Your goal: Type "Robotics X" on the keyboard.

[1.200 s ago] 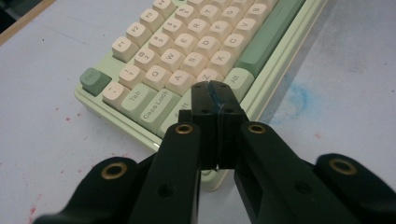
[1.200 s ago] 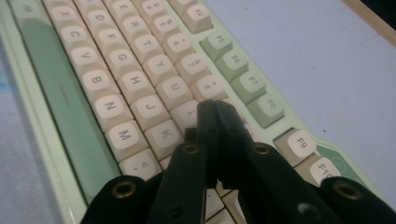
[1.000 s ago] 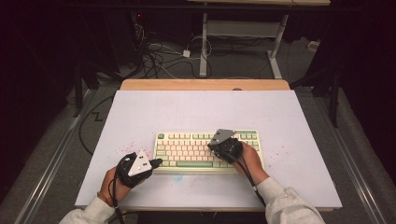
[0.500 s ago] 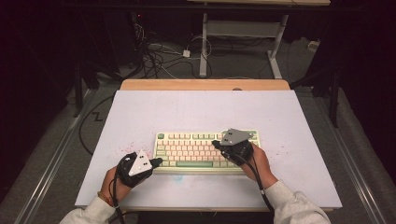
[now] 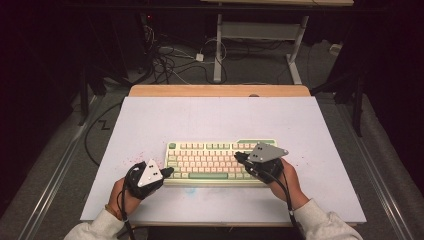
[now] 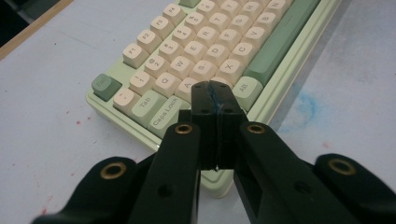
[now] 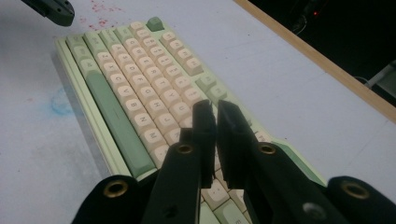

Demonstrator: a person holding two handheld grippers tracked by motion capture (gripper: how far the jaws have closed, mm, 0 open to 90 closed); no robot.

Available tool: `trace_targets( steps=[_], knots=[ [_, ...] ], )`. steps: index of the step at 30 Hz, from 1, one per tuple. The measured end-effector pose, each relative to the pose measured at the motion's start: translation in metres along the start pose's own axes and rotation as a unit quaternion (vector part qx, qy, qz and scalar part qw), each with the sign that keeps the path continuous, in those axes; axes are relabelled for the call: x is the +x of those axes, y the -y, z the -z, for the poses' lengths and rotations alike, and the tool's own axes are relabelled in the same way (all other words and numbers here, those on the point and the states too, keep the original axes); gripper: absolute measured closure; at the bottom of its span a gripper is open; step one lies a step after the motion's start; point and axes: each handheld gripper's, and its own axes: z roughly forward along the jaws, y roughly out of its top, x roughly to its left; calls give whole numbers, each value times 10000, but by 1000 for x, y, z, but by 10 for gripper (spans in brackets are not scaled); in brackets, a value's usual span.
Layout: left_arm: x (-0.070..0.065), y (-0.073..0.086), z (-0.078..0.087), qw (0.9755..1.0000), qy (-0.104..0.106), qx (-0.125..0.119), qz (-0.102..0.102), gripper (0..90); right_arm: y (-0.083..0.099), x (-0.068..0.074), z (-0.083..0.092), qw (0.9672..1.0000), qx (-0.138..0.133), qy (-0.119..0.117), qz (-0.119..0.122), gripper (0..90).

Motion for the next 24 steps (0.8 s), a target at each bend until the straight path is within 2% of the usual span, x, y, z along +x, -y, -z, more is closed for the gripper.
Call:
trace_targets(
  steps=[2, 3, 5, 6, 9, 11, 16, 18, 21, 24],
  knots=[
    [-1, -1, 0, 10000, 15, 7, -13, 874, 1, 0, 2, 10000, -4, -8, -1, 847],
    [-1, -2, 0, 10000, 31, 5, 3, 874, 3, 0, 3, 10000, -24, 5, 26, 793],
    [-1, -4, 0, 10000, 52, 10, 10, 875, 6, 1, 7, 9999, -90, 30, 32, 783],
    [-1, -5, 0, 10000, 62, 20, -1, 874, 8, 3, 9, 9999, -141, 71, 42, 686],
    [-3, -9, -2, 10000, 84, 35, -40, 873, 11, 4, 12, 9998, -200, 75, 47, 659],
    [-3, -12, -2, 9999, 111, 30, -57, 873, 13, 6, 13, 9997, -201, 78, 93, 563],
    [-4, -18, -6, 9998, 170, 25, -95, 872, 19, 8, 18, 9996, -238, 133, -57, 361],
    [-5, -21, -8, 9997, 200, 17, -108, 872, 20, 8, 19, 9996, -246, 157, -68, 328],
    [-6, -25, -11, 9996, 254, 19, -147, 872, 25, 10, 23, 9989, -291, 357, -82, 282],
    [-7, -30, -14, 9994, 329, 9, -143, 872, 31, 9, 25, 9988, -272, 398, -123, 251]
  ],
)
